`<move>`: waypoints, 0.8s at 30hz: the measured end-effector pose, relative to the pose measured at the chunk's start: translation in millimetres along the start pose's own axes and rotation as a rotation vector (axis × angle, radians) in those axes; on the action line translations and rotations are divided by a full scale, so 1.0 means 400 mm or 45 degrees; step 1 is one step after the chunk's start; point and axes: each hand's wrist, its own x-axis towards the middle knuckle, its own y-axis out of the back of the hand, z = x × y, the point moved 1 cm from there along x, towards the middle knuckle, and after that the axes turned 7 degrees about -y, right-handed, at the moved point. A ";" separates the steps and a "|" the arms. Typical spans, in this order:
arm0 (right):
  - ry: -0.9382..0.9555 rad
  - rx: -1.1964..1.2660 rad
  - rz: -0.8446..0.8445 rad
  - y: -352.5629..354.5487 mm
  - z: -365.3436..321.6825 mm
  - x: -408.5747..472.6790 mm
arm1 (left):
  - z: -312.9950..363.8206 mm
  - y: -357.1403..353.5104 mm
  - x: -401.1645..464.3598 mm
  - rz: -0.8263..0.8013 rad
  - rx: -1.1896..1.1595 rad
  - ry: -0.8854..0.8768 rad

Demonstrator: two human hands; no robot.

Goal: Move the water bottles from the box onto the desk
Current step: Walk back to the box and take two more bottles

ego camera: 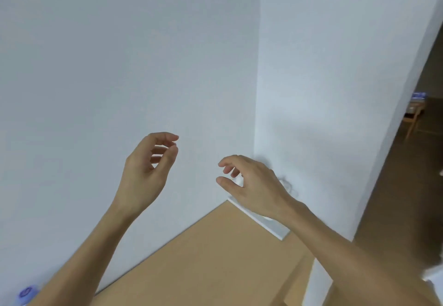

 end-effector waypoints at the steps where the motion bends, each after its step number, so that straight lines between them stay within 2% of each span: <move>1: -0.016 -0.042 0.043 0.064 0.031 -0.021 | 0.041 -0.055 0.024 -0.030 -0.037 -0.046; 7: -0.158 -0.251 0.300 0.418 0.228 -0.146 | 0.282 -0.366 0.137 -0.161 -0.279 -0.255; 13: -0.375 -0.385 0.568 0.664 0.417 -0.274 | 0.455 -0.657 0.188 -0.316 -0.514 -0.375; 19: -0.625 -0.479 0.639 0.813 0.613 -0.393 | 0.548 -0.959 0.211 -0.503 -0.635 -0.459; 24: -0.713 -0.577 0.682 0.934 0.800 -0.375 | 0.595 -1.211 0.285 -0.555 -0.673 -0.545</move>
